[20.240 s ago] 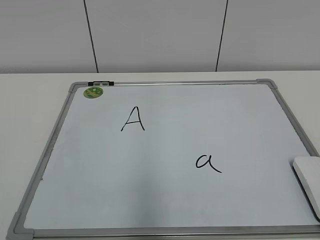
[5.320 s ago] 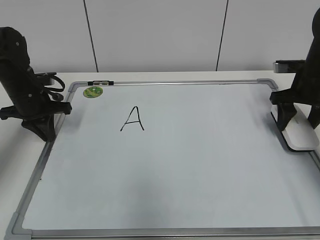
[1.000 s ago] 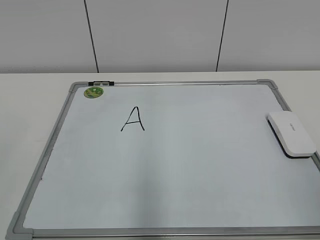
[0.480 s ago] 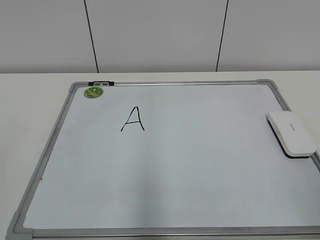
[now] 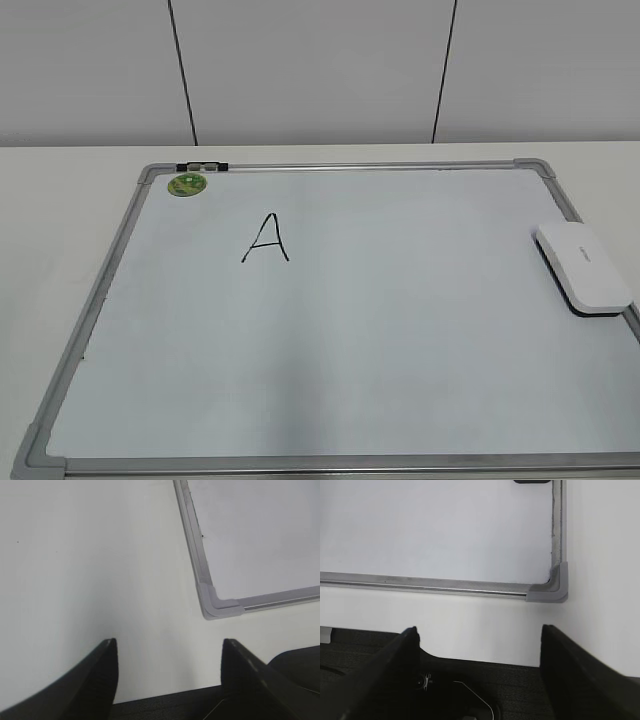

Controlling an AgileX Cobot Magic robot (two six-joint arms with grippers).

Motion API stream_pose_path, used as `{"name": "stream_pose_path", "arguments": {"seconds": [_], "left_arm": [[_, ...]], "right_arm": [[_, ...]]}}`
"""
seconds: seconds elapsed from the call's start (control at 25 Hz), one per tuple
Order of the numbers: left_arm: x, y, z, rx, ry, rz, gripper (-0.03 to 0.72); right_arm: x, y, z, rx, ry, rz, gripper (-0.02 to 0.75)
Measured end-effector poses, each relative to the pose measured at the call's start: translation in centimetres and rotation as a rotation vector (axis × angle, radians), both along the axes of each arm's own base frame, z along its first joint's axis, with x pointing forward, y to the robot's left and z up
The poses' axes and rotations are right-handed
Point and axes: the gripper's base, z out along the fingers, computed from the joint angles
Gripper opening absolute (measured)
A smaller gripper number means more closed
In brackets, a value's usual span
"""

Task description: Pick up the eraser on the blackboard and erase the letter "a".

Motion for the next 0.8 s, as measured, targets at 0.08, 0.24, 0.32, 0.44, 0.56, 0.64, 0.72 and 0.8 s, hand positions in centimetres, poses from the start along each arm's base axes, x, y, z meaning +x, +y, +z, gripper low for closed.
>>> {"name": "stream_pose_path", "arguments": {"seconds": [0.08, 0.24, 0.32, 0.44, 0.56, 0.64, 0.72, 0.8], "left_arm": [[0.0, 0.0, 0.0, 0.0, 0.0, 0.0, 0.473], [0.0, 0.0, 0.0, 0.001, 0.0, -0.001, 0.473], [0.0, 0.0, 0.0, 0.001, 0.0, -0.001, 0.473], [0.0, 0.0, 0.0, 0.001, 0.0, -0.001, 0.473], [0.0, 0.0, 0.0, 0.001, 0.0, -0.001, 0.473], [-0.06, 0.02, 0.02, 0.0, -0.004, -0.001, 0.473], [-0.36, 0.16, 0.12, -0.008, -0.025, 0.004, 0.473], [-0.81, 0.5, 0.26, -0.018, -0.054, 0.045, 0.473]], "right_arm": [[0.0, 0.04, 0.0, 0.004, 0.0, 0.004, 0.552], [-0.02, 0.25, 0.04, 0.026, 0.0, 0.014, 0.553], [-0.02, 0.27, 0.04, 0.028, 0.0, 0.015, 0.552], [-0.02, 0.28, 0.04, 0.028, 0.0, 0.017, 0.552], [-0.02, 0.28, 0.04, 0.028, 0.0, 0.017, 0.552], [-0.02, 0.28, 0.04, 0.028, 0.0, 0.017, 0.552], [-0.02, 0.28, 0.02, 0.028, 0.0, 0.017, 0.552], [-0.24, 0.28, 0.08, 0.028, -0.015, 0.017, 0.552]]}}
